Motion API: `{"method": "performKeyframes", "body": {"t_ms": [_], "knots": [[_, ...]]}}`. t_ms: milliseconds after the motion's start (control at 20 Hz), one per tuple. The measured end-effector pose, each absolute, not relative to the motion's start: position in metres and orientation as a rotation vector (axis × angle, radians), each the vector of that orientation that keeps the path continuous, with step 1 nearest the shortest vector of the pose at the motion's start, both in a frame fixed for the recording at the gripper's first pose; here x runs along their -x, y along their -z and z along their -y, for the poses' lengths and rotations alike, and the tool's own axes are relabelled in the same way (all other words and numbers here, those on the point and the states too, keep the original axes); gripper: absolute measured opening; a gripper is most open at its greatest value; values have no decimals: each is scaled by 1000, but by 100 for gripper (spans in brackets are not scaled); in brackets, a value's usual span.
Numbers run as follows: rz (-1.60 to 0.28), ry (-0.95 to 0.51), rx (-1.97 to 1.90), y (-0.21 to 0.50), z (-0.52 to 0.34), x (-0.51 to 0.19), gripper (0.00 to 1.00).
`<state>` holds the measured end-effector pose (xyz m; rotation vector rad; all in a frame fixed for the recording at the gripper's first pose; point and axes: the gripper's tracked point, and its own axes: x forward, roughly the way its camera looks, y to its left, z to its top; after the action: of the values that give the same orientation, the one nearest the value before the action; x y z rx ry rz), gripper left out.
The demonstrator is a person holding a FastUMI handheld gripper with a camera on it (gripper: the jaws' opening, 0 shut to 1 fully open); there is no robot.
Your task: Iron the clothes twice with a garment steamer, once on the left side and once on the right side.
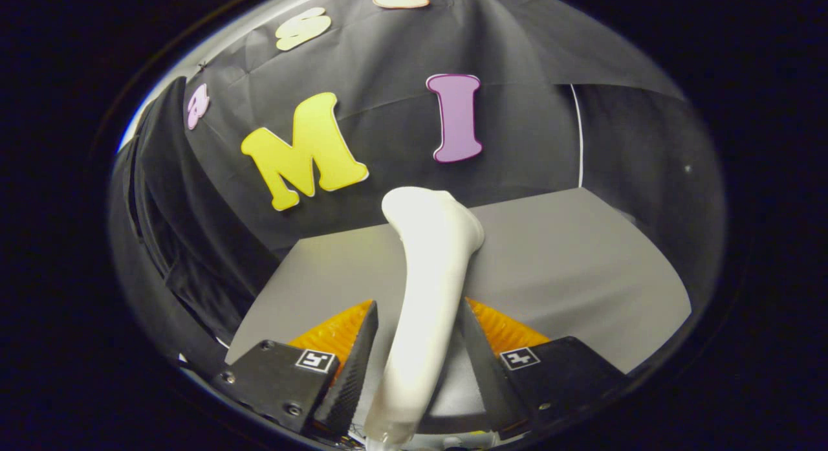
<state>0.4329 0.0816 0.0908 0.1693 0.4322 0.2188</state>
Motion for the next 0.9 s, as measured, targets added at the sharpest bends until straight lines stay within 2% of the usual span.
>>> {"method": "performKeyframes", "body": {"t_ms": [200, 550, 700, 900], "knots": [[-528, -193, -96, -82, -79, -433, 64], [-624, -157, -91, -82, -78, -431, 52], [-705, -180, -159, -84, -80, -430, 45], [-764, -206, -213, -85, -79, -431, 40]]}}
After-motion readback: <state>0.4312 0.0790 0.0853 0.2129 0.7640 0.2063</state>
